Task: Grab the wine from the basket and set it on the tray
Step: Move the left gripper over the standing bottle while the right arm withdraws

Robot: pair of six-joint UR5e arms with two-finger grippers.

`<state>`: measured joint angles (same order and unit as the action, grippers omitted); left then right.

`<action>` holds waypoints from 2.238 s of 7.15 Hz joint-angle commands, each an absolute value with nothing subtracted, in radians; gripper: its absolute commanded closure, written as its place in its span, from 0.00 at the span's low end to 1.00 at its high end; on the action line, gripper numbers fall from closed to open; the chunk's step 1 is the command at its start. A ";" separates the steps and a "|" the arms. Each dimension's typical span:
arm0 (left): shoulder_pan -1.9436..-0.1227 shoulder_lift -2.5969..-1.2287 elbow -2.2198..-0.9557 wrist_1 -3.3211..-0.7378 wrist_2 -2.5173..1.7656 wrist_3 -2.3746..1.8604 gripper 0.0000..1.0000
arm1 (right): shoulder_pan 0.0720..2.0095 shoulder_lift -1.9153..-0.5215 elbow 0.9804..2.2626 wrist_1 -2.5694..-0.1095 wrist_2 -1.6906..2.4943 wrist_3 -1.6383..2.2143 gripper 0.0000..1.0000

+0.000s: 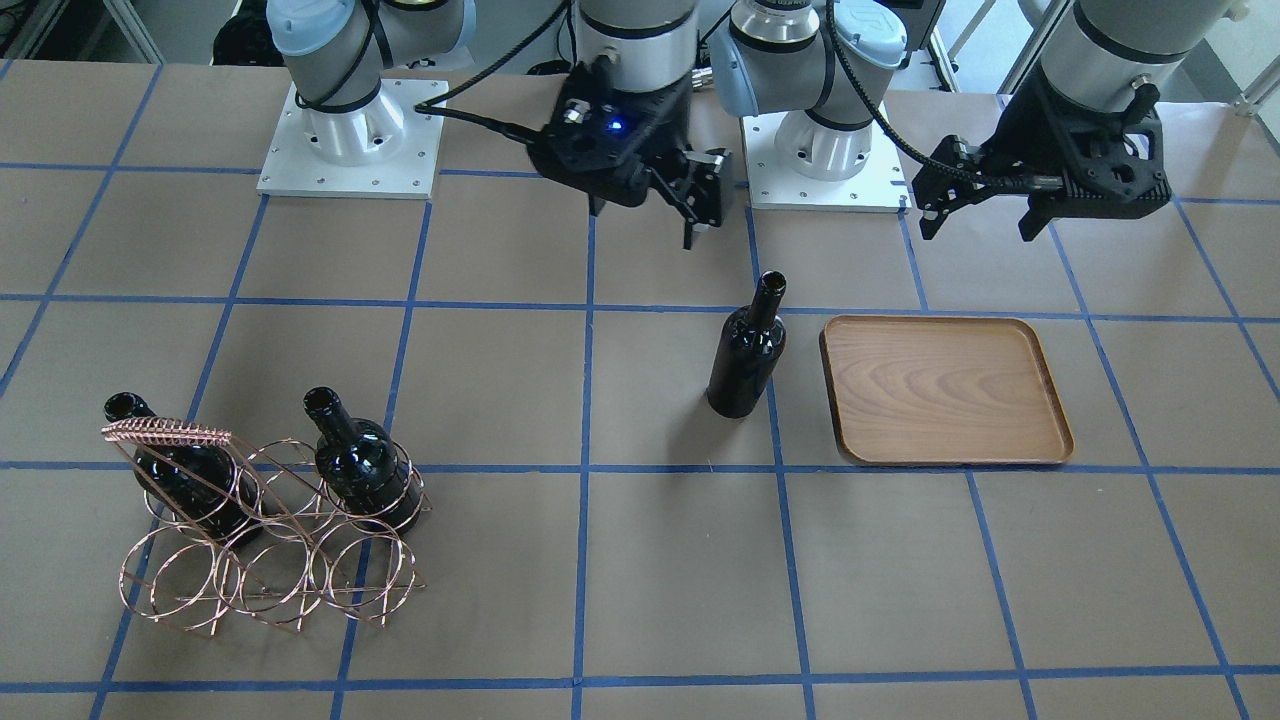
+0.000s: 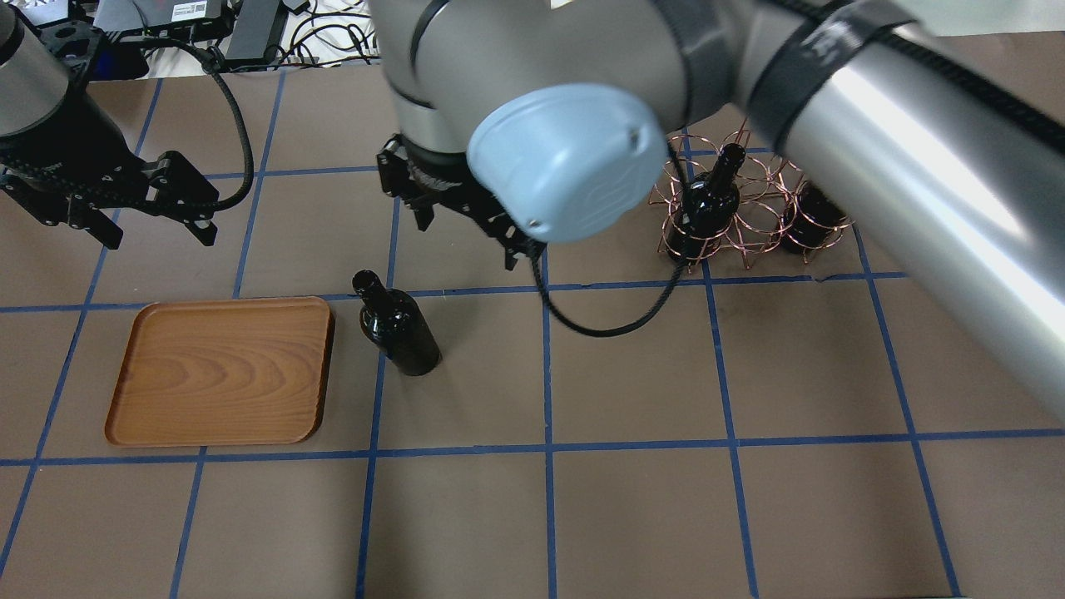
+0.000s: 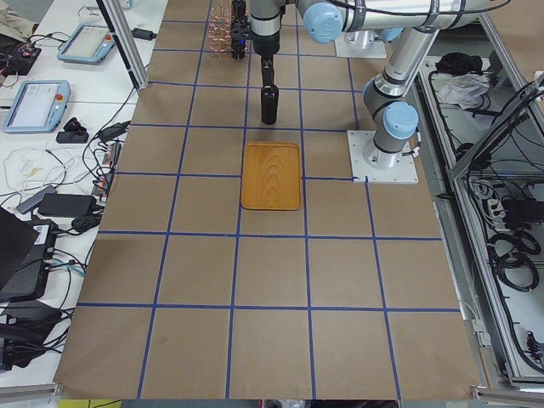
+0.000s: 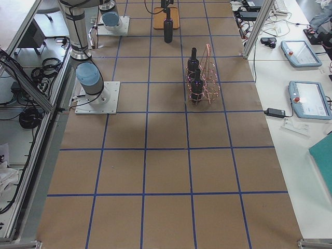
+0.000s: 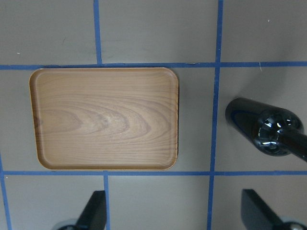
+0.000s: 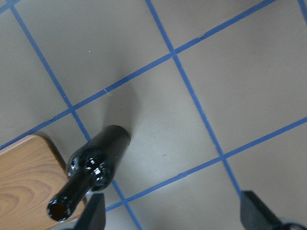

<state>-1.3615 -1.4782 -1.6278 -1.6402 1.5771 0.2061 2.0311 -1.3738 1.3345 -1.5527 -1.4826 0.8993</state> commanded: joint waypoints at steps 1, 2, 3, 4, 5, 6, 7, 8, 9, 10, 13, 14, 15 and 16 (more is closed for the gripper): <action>-1.441 -1.486 -1.629 -1.612 1.493 0.160 0.00 | 1.857 -1.480 1.338 -1.381 -1.503 0.569 0.00; -1.513 -1.494 -1.629 -1.606 1.508 0.090 0.00 | 1.773 -1.514 1.341 -1.296 -1.537 0.442 0.00; -1.570 -1.500 -1.631 -1.600 1.508 -0.001 0.00 | 1.700 -1.550 1.357 -1.254 -1.545 0.288 0.00; -1.621 -1.509 -1.631 -1.586 1.509 -0.033 0.00 | 1.657 -1.595 1.417 -1.267 -1.545 0.176 0.01; -1.665 -1.523 -1.635 -1.563 1.512 -0.040 0.00 | 1.645 -1.636 1.466 -1.325 -1.543 0.122 0.01; -1.687 -1.531 -1.660 -1.537 1.520 -0.040 0.00 | 1.641 -1.638 1.473 -1.435 -1.552 0.095 0.00; -1.690 -1.531 -1.707 -1.511 1.570 -0.044 0.00 | 1.635 -1.638 1.468 -1.486 -1.569 0.095 0.00; -1.692 -1.528 -1.756 -1.476 1.572 -0.041 0.00 | 1.626 -1.641 1.470 -1.474 -1.563 0.101 0.00; -1.692 -1.525 -1.778 -1.476 1.575 -0.032 0.00 | 1.629 -1.644 1.471 -1.476 -1.559 0.101 0.00; -1.690 -1.526 -1.790 -1.474 1.575 -0.034 0.00 | 1.631 -1.644 1.473 -1.477 -1.554 0.103 0.00; -1.690 -1.577 -1.792 -1.396 1.566 -0.038 0.00 | 1.628 -1.646 1.474 -1.480 -1.569 0.094 0.00; -1.690 -1.600 -1.795 -1.373 1.566 -0.049 0.02 | 1.629 -1.647 1.474 -1.480 -1.571 0.094 0.00; -1.690 -1.604 -1.795 -1.373 1.571 -0.048 0.02 | 1.628 -1.647 1.476 -1.479 -1.569 0.094 0.00; -1.690 -1.605 -1.796 -1.373 1.566 -0.046 0.02 | 1.629 -1.647 1.476 -1.477 -1.569 0.098 0.00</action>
<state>-1.6904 -1.5997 -1.7948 -1.3765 1.5683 -0.0463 1.6284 -1.6470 1.4751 -1.4789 -1.5694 0.0947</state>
